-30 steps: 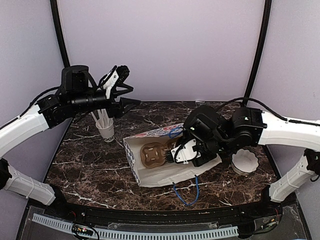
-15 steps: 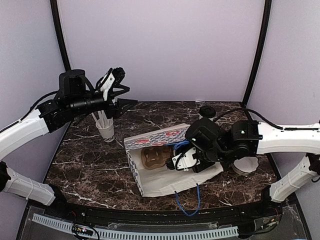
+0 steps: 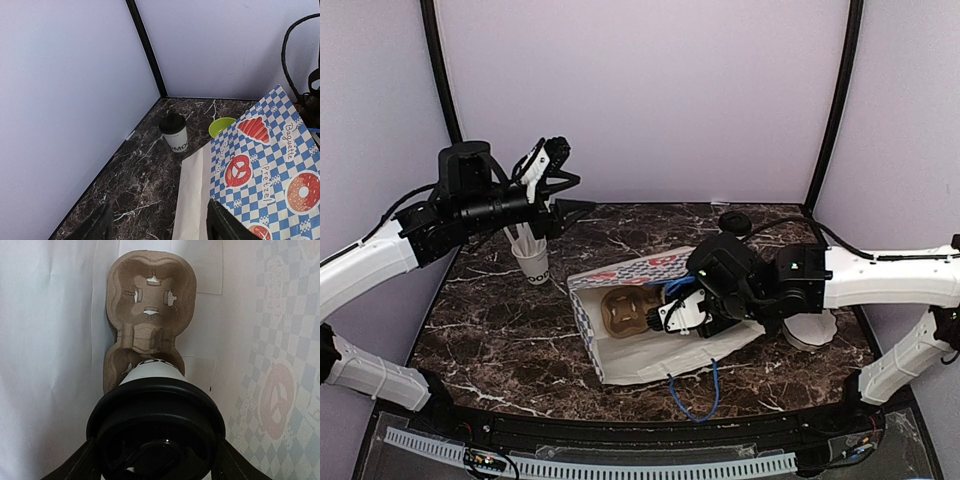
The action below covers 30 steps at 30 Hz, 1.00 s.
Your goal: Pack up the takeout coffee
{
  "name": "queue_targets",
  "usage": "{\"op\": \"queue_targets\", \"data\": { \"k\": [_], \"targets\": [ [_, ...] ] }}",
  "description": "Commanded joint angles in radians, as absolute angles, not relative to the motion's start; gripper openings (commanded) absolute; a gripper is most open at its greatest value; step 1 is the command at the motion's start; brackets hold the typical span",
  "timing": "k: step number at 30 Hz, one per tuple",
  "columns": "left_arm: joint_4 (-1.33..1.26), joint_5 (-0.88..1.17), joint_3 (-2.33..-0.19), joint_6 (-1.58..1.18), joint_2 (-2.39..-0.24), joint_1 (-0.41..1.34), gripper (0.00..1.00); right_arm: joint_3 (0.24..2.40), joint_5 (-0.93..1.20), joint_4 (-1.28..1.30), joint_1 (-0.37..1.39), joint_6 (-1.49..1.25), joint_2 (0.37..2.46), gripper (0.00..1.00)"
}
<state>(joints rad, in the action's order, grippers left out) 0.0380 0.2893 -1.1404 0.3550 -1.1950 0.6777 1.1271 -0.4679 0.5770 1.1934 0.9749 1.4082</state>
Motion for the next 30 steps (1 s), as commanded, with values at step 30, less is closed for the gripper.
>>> {"op": "queue_targets", "data": {
  "k": [30],
  "targets": [
    [0.021, 0.287, -1.12, 0.361, -1.143, 0.674, 0.65, 1.151, -0.451, 0.523, 1.151, 0.972, 1.504, 0.48]
  ]
}}
